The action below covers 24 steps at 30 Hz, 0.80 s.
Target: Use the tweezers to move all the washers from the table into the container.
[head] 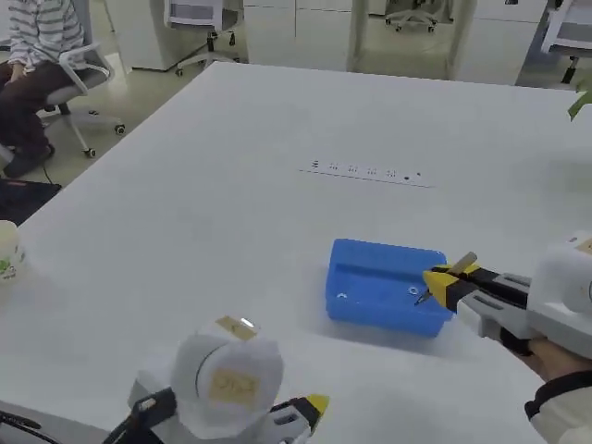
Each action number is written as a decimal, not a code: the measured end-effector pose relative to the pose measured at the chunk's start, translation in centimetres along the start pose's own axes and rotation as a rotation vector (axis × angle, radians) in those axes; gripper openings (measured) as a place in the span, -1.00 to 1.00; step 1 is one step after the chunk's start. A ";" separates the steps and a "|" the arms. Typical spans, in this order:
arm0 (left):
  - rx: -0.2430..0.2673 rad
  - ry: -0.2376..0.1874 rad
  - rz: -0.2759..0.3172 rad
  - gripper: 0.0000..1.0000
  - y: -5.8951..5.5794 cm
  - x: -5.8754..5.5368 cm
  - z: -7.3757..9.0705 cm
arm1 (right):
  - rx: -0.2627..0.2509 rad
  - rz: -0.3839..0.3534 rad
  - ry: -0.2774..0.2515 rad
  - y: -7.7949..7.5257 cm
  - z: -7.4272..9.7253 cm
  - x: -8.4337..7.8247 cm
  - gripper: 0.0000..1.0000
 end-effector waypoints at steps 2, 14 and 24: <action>-0.071 -0.023 -0.017 0.07 -0.4 1.3 0.1 | 0.061 0.011 0.022 0.6 0.4 -0.1 -0.95; -0.388 -0.035 -0.079 -0.44 -2.9 5.2 0.6 | 0.332 0.030 0.141 3.8 2.2 -1.8 -0.94; -0.537 -0.009 -0.166 -0.73 -4.9 5.6 0.1 | 0.583 0.016 0.265 7.1 2.8 -3.7 -0.94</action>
Point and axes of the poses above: the centre of the closed fingertips' face, and the gripper's own axes: z roughly backward along the fingers, y roughly to its left, x roughly out of its top, the point moved 9 cm from there along z, roughly backward along the fingers, and after that the axes turned 1 degree about -y, right-handed, at the moved point
